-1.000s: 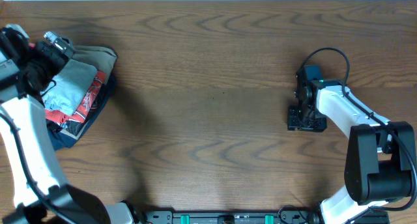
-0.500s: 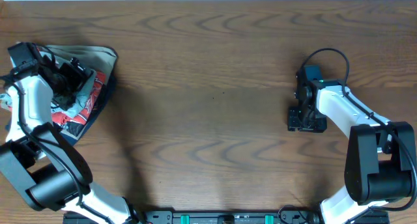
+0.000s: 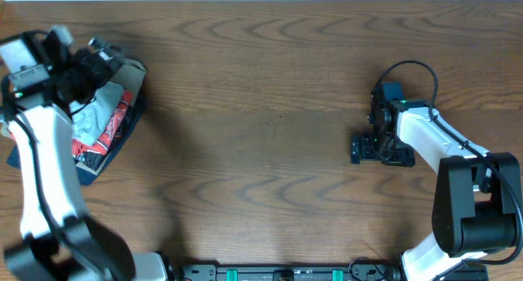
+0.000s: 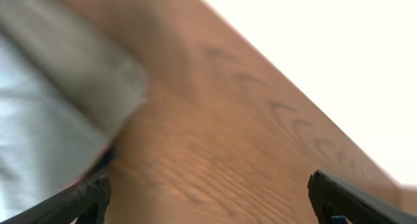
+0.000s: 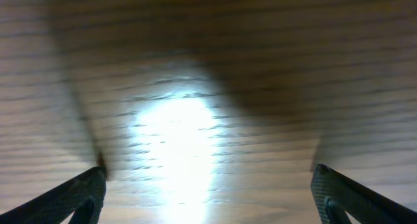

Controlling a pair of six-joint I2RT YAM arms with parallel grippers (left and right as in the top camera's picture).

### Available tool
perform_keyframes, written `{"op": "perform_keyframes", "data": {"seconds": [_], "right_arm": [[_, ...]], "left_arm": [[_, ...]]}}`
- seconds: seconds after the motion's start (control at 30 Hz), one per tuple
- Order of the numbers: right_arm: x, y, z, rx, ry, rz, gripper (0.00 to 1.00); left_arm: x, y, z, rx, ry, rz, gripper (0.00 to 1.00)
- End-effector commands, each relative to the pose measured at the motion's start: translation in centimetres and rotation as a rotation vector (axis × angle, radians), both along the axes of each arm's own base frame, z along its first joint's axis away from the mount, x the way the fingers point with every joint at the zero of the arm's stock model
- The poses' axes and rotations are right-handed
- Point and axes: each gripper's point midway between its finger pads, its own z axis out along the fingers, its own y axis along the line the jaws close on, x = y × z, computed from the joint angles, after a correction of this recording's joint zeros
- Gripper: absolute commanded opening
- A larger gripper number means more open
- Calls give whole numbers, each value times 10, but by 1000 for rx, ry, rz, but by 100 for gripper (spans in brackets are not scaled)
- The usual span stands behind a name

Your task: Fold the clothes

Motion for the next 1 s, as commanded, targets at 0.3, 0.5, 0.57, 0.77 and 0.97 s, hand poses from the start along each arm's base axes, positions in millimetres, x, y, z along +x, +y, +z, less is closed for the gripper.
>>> {"op": "perform_keyframes", "data": {"seconds": [0.3, 0.5, 0.57, 0.77, 0.97], "right_arm": [[16, 56, 20, 375, -53, 11, 99], [26, 28, 48, 372, -35, -70, 99], [24, 20, 56, 372, -13, -92, 99], [3, 13, 60, 353, 56, -85, 95], [-13, 12, 67, 339, 42, -106, 91]], "left_arm": [[-67, -103, -54, 367, 388, -229, 98], [-131, -99, -79, 449, 682, -281, 98], [-150, -97, -81, 445, 758, -293, 98], [-181, -94, -86, 441, 835, -306, 98], [-201, -96, -76, 444, 676, -267, 98]]}}
